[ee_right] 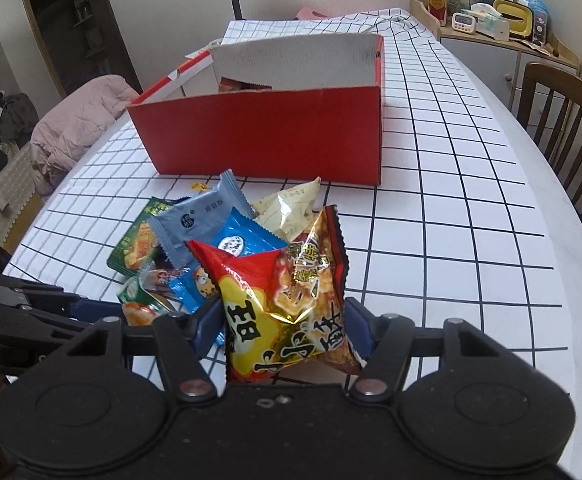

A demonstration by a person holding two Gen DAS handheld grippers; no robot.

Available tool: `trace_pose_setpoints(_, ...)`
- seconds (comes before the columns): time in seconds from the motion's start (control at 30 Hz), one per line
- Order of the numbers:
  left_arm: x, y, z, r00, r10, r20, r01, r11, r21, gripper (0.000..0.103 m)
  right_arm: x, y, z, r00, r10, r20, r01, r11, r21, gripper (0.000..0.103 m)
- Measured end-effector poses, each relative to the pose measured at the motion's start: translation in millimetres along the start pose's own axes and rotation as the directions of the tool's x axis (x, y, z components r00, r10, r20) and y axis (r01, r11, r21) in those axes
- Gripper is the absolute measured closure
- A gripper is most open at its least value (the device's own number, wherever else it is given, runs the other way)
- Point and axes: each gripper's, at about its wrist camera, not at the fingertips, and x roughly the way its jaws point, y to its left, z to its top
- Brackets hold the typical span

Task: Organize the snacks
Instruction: 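Grasp the red-yellow chip bag with the right tool while the left tool grasps the egg-yolk pastry pack, then lift and carry the chip bag and pastry pack with both tools over the box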

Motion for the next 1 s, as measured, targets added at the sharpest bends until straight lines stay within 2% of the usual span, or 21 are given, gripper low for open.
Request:
trace_pose_setpoints(0.23,-4,-6,-6,1.000,0.019,0.011,-0.019,1.000,0.022,0.056,-12,-2,-5,1.000,-0.014,0.008,0.014,1.000,0.015,0.040)
trace_pose_setpoints(0.6,-14,-4,-13,1.000,0.024,-0.004,-0.024,1.000,-0.020,0.057,-38,5,-13,0.999,-0.032,0.007,0.031,0.999,0.022,0.040)
trace_pose_setpoints(0.87,-37,-1,-9,0.999,0.032,-0.001,-0.032,0.998,-0.054,0.057,-59,12,-6,0.999,-0.040,0.019,0.040,0.999,0.028,0.040)
trace_pose_setpoints(1.0,-54,-4,-2,0.998,0.057,0.026,-0.056,0.997,-0.046,0.057,-69,16,2,0.999,-0.036,0.029,0.035,0.999,0.035,0.040)
